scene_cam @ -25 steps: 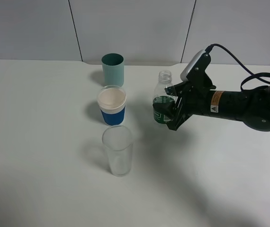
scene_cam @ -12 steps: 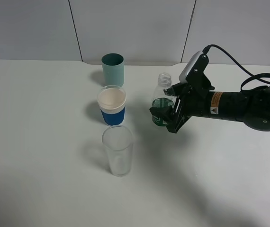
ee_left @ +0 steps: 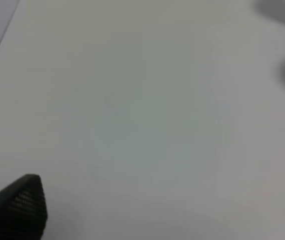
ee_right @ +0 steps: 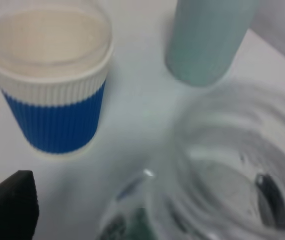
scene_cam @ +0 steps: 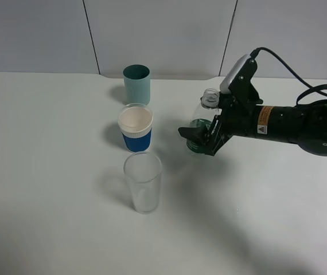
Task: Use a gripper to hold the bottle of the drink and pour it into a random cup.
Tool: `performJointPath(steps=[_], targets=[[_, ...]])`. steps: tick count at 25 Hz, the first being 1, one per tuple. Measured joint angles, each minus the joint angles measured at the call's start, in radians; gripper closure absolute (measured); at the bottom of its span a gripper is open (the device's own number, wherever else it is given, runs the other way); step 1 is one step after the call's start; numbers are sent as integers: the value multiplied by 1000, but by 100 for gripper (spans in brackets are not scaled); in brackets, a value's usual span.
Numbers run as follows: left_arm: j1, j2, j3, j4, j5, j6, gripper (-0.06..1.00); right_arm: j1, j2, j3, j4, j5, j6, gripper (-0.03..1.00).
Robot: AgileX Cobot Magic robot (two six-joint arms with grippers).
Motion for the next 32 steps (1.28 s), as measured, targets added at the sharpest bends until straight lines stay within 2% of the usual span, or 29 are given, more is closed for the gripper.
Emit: performJointPath(steps=[7,16,18,21,24,32], targets=[[0,0,0,0,0,0,-4,0,-144,1,-9,120,78,9],[0,0,0,0,0,0,-4,0,-396,2,-26,221,162,9],[0,0,0,0,0,0,-4,0,-454,2,-14,264,168,9],[0,0,0,0,0,0,-4,0,-547,2,55,348,163,9],[0,0,0,0,0,0,-4,0,-643,-1,166,460,94,9],[0,0,0,0,0,0,-4,0,-858,-115,422,910,-205,9]])
